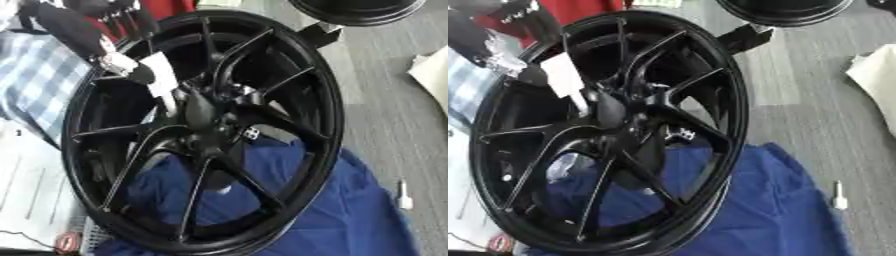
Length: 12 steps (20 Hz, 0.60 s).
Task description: Pull the pin out of the wheel hub.
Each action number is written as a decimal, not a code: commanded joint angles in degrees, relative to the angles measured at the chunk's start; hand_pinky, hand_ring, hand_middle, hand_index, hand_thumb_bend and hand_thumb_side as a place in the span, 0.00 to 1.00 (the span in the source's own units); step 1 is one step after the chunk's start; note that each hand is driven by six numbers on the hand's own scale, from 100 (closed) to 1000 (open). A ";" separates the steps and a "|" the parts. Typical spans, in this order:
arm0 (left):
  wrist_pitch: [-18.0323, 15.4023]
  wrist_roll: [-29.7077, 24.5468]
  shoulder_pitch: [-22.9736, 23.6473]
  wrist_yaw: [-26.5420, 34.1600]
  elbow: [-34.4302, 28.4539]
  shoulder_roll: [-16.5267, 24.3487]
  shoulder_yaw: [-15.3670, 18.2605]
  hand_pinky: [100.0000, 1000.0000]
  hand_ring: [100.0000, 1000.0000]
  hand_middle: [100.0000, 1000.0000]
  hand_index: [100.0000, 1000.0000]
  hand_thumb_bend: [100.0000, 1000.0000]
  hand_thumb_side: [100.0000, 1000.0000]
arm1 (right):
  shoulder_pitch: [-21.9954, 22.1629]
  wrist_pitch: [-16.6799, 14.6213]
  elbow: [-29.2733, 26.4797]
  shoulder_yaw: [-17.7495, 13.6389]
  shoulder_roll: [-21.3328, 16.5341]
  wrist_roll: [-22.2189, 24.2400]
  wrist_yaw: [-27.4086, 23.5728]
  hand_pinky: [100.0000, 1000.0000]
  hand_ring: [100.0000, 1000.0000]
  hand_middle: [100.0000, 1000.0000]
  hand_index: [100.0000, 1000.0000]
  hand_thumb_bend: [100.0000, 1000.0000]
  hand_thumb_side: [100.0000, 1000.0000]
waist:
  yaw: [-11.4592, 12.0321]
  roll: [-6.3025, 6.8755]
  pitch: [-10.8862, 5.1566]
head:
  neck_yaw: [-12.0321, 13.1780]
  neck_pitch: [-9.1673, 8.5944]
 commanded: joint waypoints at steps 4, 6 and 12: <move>1.72 -1.45 -1.44 -1.78 0.92 0.56 -0.23 0.81 0.77 0.69 0.81 0.63 0.40 | -0.66 0.10 -0.09 -0.43 -1.13 -0.13 0.39 0.87 0.75 0.71 0.77 0.00 0.40 | 0.11 -0.06 -0.81 | 0.25 -0.22; 2.48 -1.81 -1.74 -3.13 1.53 0.08 -0.88 0.81 0.77 0.69 0.81 0.64 0.41 | -0.67 0.11 -0.04 -0.42 -1.12 -0.17 0.44 0.87 0.75 0.71 0.77 0.00 0.41 | 0.08 0.01 -0.65 | 0.27 -0.25; 3.56 -2.88 -2.72 -5.68 3.60 -1.57 -1.85 0.81 0.76 0.68 0.80 0.64 0.41 | -0.54 0.12 0.15 -0.49 -1.11 -0.32 0.51 0.87 0.75 0.71 0.77 0.00 0.41 | -0.02 0.17 -0.51 | 0.45 -0.29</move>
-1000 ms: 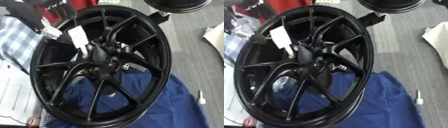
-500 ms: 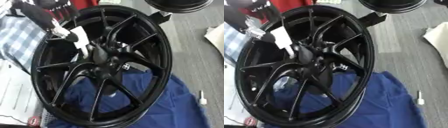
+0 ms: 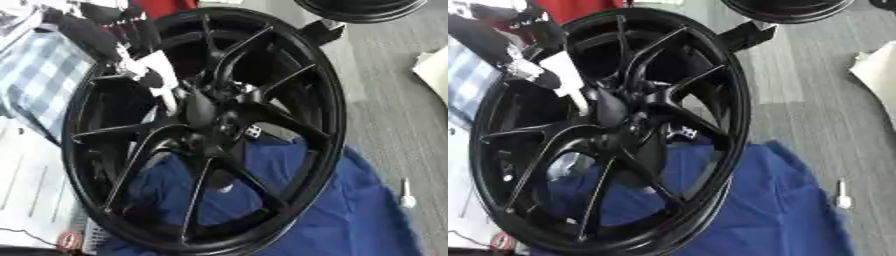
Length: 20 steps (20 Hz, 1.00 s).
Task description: Pull the pin out of the wheel hub.
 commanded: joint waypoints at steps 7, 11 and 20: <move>3.54 -3.07 -1.51 -3.29 2.88 -0.55 -0.34 0.80 0.75 0.65 0.78 0.63 0.41 | -0.52 -0.10 0.07 -0.56 -1.07 -0.10 0.18 0.87 0.75 0.71 0.77 0.00 0.41 | 0.02 0.04 -1.02 | 0.55 -0.29; 3.48 -3.60 -1.43 -3.72 3.36 -0.78 -0.58 0.80 0.73 0.63 0.76 0.62 0.41 | -0.48 -0.19 0.21 -0.62 -1.06 -0.20 0.18 0.87 0.75 0.71 0.77 0.00 0.41 | -0.01 -0.01 -1.01 | 0.68 -0.21; 3.49 -4.52 -0.94 -4.18 3.56 -0.87 -0.62 0.79 0.69 0.55 0.71 0.58 0.40 | -0.39 -0.40 0.36 -0.69 -0.96 -0.32 0.15 0.87 0.75 0.71 0.77 0.00 0.41 | -0.01 -0.29 -0.82 | 1.20 -0.22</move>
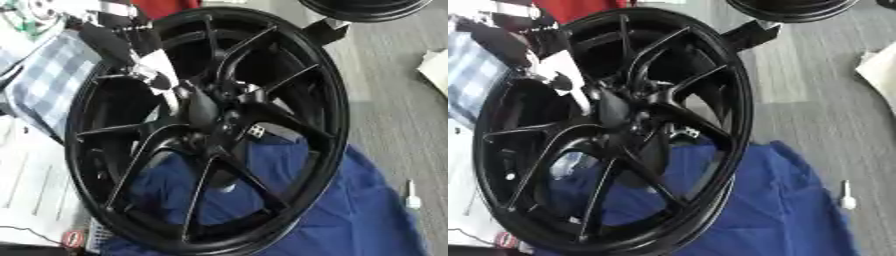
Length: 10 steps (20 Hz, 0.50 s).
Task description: Pull the pin out of the wheel hub.
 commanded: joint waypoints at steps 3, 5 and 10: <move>4.00 -4.24 -0.59 -0.32 0.12 1.03 0.40 0.79 0.68 0.54 0.70 0.57 0.39 | -0.37 -0.35 -0.25 -0.75 -1.02 -0.24 0.16 0.87 0.75 0.71 0.77 0.00 0.42 | -0.01 -0.56 -0.95 | 0.34 -0.19; 4.07 -4.21 -0.65 -0.23 0.03 1.00 0.48 0.78 0.67 0.51 0.67 0.54 0.39 | -0.32 -0.34 -0.15 -0.76 -1.00 -0.27 0.18 0.87 0.75 0.71 0.77 0.00 0.41 | 0.08 -0.59 -0.92 | 0.41 -0.16; 4.14 -4.42 -0.60 0.10 -0.45 1.15 0.60 0.78 0.65 0.48 0.64 0.47 0.34 | -0.28 -0.40 0.03 -0.77 -1.00 -0.26 0.26 0.87 0.75 0.71 0.77 0.00 0.42 | 0.17 -0.67 -0.94 | 0.49 -0.13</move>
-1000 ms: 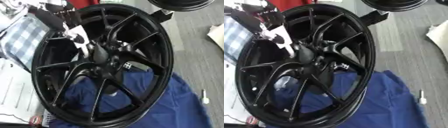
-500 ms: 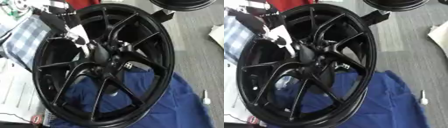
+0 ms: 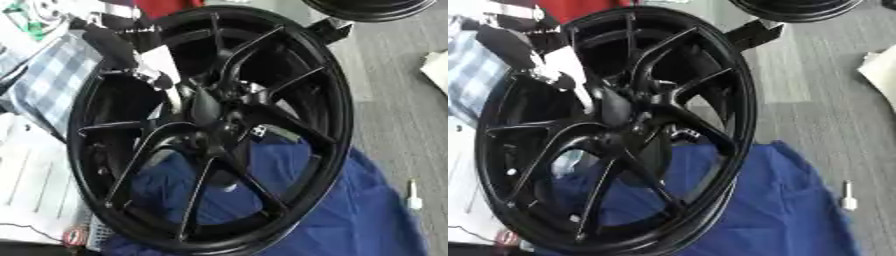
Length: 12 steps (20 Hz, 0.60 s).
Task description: Pull the pin out of the wheel hub.
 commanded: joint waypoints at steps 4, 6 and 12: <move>4.34 -4.12 -0.71 0.27 -0.83 1.15 0.95 0.77 0.64 0.47 0.63 0.39 0.30 | -0.64 -0.26 0.06 -0.75 -1.00 0.01 0.27 0.87 0.75 0.71 0.77 0.00 0.42 | 0.12 -0.56 -1.10 | 0.39 -0.19; 4.38 -3.90 -0.73 0.39 -0.91 1.14 1.02 0.77 0.64 0.46 0.62 0.37 0.29 | -0.56 -0.25 0.13 -0.74 -1.00 0.07 0.33 0.87 0.75 0.71 0.77 0.00 0.43 | 0.15 -0.59 -1.10 | 0.45 -0.20; 4.64 -2.66 -0.70 1.19 -1.27 1.23 1.51 0.77 0.62 0.44 0.59 0.32 0.27 | -0.53 -0.32 0.32 -0.77 -0.97 0.13 0.40 0.87 0.75 0.71 0.77 0.00 0.43 | 0.17 -0.68 -1.09 | 0.47 -0.38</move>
